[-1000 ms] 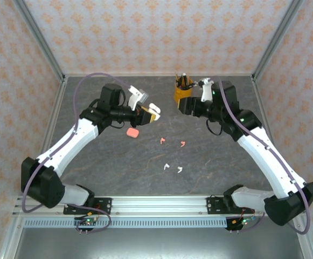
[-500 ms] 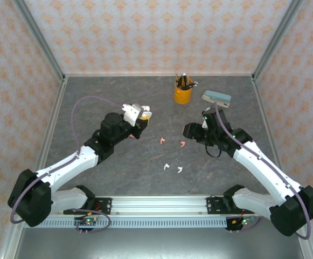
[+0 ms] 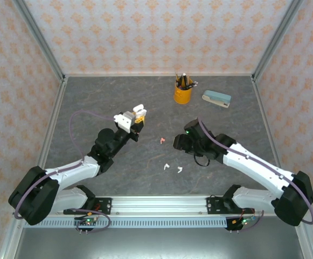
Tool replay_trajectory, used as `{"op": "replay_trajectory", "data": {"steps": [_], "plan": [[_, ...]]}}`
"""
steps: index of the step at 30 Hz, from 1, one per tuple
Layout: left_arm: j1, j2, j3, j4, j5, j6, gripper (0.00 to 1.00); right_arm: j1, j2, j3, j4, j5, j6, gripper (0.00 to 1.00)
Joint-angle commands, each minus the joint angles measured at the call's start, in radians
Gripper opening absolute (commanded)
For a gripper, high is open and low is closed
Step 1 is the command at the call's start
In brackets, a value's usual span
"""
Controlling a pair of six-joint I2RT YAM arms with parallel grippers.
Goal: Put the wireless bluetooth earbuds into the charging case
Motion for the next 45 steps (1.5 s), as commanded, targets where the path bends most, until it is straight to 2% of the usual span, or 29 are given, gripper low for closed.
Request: {"op": "replay_trajectory", "data": {"steps": [1,6,16,30,45], "plan": [[-0.005,-0.024,-0.015,0.147,0.04,0.051,0.0,0.037,0.026,0.012,-0.008,0.122,0.118,0.63],[-0.005,-0.014,-0.029,0.179,0.05,0.074,0.0,0.099,0.111,0.052,-0.043,0.183,0.186,0.62],[0.002,0.07,-0.056,0.338,-0.026,0.035,0.0,0.208,0.296,0.122,-0.109,0.254,0.307,0.62],[0.038,0.067,-0.066,0.372,-0.045,0.006,0.0,0.286,0.452,0.144,-0.066,0.215,0.432,0.6],[0.069,0.015,-0.098,0.368,-0.049,-0.016,0.0,0.294,0.572,0.187,-0.035,0.164,0.48,0.56]]}}
